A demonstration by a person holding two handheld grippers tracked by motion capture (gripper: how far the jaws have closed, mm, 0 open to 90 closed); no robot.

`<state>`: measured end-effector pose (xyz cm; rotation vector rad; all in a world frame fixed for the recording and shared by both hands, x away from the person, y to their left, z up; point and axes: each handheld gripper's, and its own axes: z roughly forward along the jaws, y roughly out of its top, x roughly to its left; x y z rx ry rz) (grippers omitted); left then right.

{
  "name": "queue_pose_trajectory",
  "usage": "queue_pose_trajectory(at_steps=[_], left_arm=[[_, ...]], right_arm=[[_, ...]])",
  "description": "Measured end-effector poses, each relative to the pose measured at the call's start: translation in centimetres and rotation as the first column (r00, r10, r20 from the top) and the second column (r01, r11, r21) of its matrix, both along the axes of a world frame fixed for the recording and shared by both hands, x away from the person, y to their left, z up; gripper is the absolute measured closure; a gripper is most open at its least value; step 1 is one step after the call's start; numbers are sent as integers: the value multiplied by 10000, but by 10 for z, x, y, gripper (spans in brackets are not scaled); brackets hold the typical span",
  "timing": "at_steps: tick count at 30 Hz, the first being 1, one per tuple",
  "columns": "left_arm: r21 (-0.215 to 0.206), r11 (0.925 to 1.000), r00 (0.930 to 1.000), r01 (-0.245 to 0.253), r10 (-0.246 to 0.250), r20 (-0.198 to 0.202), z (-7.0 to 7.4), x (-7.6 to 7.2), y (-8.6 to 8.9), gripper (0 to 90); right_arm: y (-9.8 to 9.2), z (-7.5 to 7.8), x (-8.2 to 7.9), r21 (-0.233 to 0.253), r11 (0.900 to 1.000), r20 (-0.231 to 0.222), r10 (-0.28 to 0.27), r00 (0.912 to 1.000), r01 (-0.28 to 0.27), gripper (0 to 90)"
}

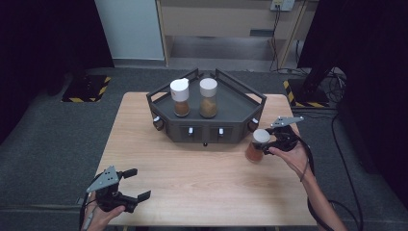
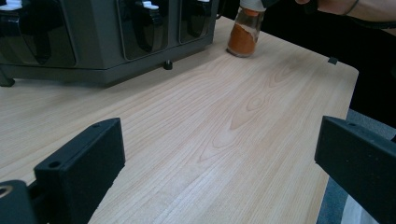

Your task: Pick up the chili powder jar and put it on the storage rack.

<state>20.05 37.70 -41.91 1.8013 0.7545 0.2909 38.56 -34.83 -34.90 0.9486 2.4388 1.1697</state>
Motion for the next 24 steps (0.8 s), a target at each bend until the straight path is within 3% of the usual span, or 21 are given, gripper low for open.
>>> queue_pose_trajectory(at_steps=[11,15,24], left_arm=[[-20,10000,10000,-7,7,-9,0,0,0,4],[3,10000,10000,-7,7,-13,0,0,0,4],[5,10000,10000,-12,12,0,0,0,0,4]], right_arm=[[4,-7,4,-97,9999,22,-41,10000,41,239],[1,-12,4,55,10000,33,-20,10000,20,335],[3,-10,3,-93,9999,136,133,9998,-132,345]])
